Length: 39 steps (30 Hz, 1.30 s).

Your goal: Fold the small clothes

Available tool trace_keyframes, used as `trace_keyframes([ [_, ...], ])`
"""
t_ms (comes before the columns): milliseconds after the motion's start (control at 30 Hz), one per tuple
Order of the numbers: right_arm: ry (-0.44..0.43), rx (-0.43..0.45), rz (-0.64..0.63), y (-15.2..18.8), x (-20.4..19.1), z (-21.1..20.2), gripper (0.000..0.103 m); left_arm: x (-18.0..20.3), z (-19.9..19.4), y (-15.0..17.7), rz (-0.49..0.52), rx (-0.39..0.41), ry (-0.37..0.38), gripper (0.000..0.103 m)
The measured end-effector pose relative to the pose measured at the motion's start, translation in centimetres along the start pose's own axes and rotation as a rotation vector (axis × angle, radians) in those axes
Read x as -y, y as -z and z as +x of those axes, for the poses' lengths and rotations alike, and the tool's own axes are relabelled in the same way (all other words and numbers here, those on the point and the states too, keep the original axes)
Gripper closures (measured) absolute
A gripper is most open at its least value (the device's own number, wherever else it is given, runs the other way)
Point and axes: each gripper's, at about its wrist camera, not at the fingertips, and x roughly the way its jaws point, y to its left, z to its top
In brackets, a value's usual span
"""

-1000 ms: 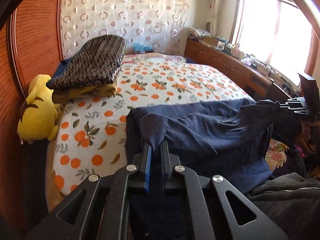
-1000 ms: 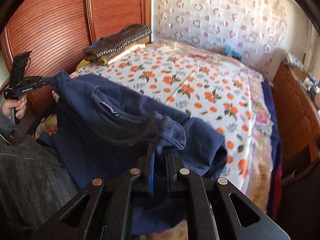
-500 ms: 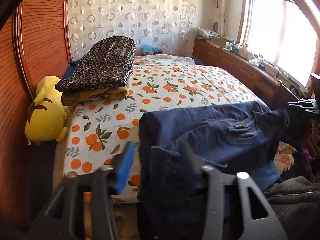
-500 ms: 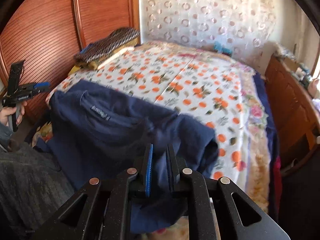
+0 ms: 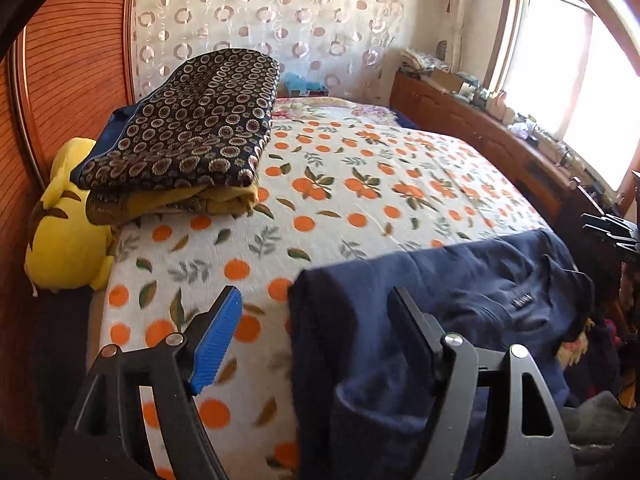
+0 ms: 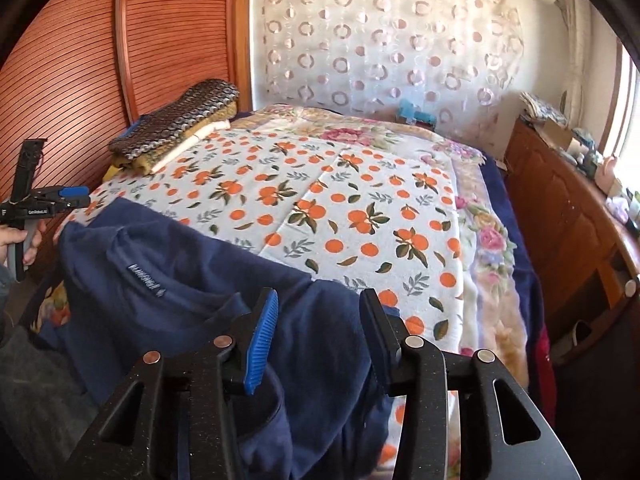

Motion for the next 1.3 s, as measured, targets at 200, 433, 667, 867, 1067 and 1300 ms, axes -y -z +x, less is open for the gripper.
trace_keyframes([
  [200, 0.025, -0.04, 0.05, -0.2, 1.6, 4.4, 0.047, -0.5, 2.3, -1.2, 0.004, -0.029, 0.005, 0.027],
  [433, 0.05, -0.104, 0.125, -0.1, 3.9, 8.0, 0.046, 0.4, 4.3, -1.4, 0.024, -0.071, 0.031, 0.027],
  [667, -0.008, -0.096, 0.228, 0.1, 5.4, 8.3, 0.046, 0.8, 5.3, -0.9, 0.04, -0.107, 0.011, 0.027],
  [867, -0.039, -0.089, 0.259, 0.7, 6.1, 9.0, 0.065, 0.6, 6.1, -0.4, 0.028, -0.126, 0.005, 0.027],
  [1067, 0.019, -0.04, 0.259, 1.1, 6.2, 7.1, 0.103, 0.7, 6.2, -0.1, 0.039, -0.112, -0.005, 0.027],
  [1300, 0.019, -0.06, 0.309, 1.9, 7.7, 7.4, 0.103, 0.8, 6.2, -0.1, 0.04, -0.111, -0.006, 0.027],
])
